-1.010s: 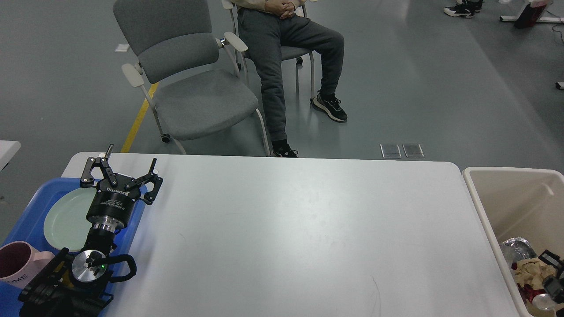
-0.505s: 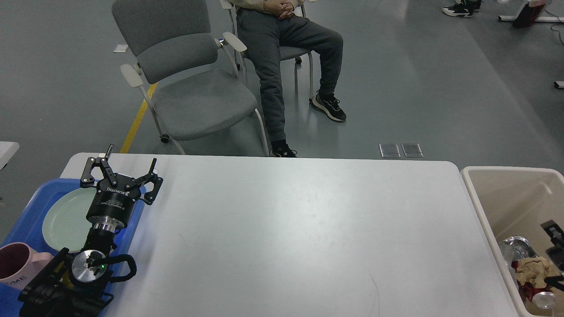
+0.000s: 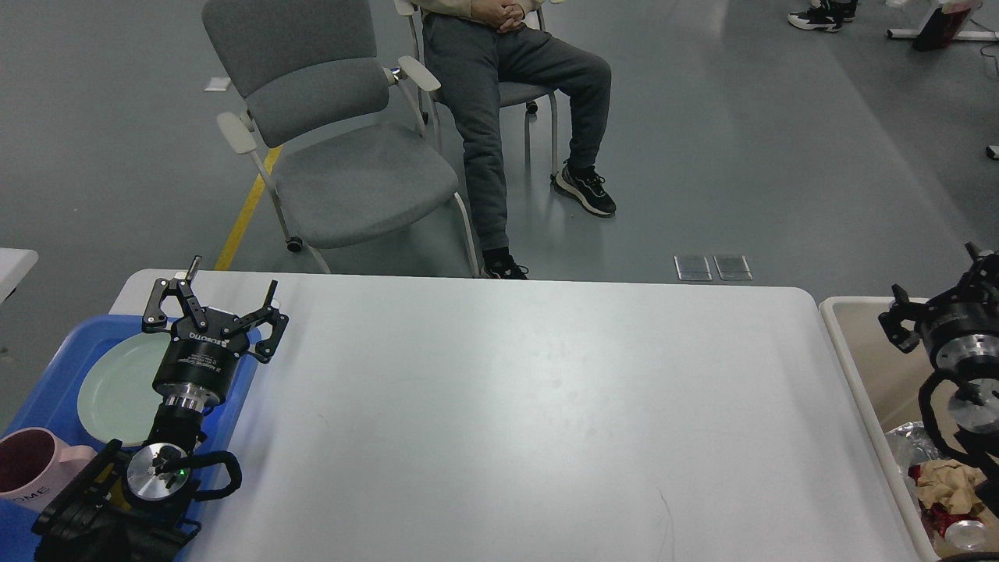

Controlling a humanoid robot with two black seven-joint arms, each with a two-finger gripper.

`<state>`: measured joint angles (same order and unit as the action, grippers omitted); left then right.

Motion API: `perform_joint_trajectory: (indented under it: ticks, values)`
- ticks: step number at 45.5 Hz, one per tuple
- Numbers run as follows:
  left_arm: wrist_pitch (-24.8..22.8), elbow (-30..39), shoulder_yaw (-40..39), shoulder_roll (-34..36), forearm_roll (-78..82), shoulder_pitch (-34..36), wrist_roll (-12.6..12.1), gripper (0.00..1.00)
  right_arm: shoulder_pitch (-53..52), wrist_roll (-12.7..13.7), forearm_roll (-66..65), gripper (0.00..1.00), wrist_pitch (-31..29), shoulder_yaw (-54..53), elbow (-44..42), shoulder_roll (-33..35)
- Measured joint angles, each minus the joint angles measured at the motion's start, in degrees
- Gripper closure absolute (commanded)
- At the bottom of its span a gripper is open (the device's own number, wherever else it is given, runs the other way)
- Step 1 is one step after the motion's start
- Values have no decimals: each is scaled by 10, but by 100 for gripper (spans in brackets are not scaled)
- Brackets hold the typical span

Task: Tidy desktop
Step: 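Release the paper ball into the bin and raise the right gripper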

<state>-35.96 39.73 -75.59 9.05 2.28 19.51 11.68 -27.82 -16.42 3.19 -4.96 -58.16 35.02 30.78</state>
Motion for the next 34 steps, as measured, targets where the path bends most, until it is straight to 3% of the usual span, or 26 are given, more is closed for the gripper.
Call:
perform_joint_trajectory:
  ticks: [5,11,21,34]
  values:
    - [0,0,0,0,0,0,0,3,34,0,-18,0,-70,-60,23,-23]
    - [0,0,0,0,0,0,0,3,79,5,-58,0,-111,-136,36,-73]
    - [0,0,0,0,0,0,0,3,145,1,-176,0,-136,-244,91,-166]
    - [0,0,0,0,0,0,0,3,164,-30,-187,0,-140,-266,116,-186]
